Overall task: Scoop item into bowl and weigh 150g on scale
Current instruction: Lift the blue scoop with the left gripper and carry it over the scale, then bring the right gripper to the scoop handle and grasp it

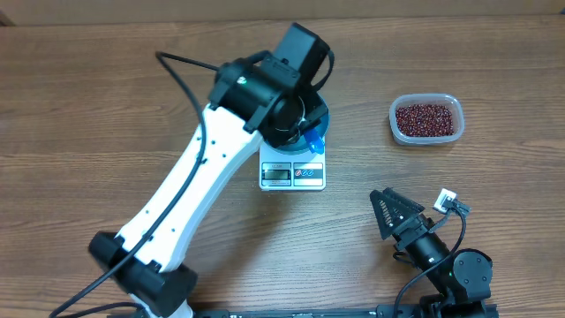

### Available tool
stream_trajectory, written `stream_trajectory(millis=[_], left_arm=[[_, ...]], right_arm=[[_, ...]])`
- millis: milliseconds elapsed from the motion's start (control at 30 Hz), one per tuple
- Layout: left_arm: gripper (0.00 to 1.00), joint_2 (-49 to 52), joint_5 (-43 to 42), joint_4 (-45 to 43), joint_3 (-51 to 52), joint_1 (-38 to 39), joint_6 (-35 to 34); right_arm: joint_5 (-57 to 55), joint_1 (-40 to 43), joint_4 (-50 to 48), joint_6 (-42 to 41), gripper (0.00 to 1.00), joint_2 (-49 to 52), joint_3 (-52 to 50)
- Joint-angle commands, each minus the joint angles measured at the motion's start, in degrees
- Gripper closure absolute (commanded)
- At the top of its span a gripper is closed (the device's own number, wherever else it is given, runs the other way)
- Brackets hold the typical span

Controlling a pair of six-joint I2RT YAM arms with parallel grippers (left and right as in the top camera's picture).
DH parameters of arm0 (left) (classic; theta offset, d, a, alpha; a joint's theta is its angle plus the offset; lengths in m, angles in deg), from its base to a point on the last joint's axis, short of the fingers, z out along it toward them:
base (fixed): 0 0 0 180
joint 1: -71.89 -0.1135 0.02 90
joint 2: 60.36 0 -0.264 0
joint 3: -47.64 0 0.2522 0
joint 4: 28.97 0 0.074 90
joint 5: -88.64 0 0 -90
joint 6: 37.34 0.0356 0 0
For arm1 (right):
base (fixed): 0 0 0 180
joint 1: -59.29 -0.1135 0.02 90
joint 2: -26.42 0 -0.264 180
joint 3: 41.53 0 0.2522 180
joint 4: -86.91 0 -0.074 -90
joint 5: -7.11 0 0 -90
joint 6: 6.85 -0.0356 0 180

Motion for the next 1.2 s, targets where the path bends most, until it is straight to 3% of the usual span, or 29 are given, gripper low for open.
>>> stream_trajectory(millis=[0,100,167,467,767,967,1167], left_arm=[[0.96,5.4,0.5,-0.2,0.2,0.4,-1.6],[0.96,9.5,-1.0,-0.9,0.2,0.4,-1.6],[0.96,11.7,-3.0,-2.0,0.2,0.5,-1.6],[0.96,12.9,-3.7,-6.3,0.2,2.5,-3.1],[0.96,12.9,0.9,-7.5,0.1,4.9,-4.0],[0.96,12.9,1.0,-7.7,0.1,4.9,-6.8],[0.96,12.9,0.8,-7.8,0.1,4.8,-10.0]], right_arm=[[0.4,0.5,-1.4,-8.8,0.0,-0.6,-0.6],[2.1,0.5,-1.4,-8.2,0.0,-0.6,-0.6],[3.8,0.5,-1.4,-5.2,0.11,-0.6,-0.6],[4.3,0.5,-1.0,-1.6,0.2,4.3,3.3],[5.8,0.4,0.7,6.5,0.24,29.8,17.7],[7.1,-2.2,0.1,8.7,0.34,49.2,26.7],[6.0,-5.4,-5.7,8.2,0.39,58.1,28.0]])
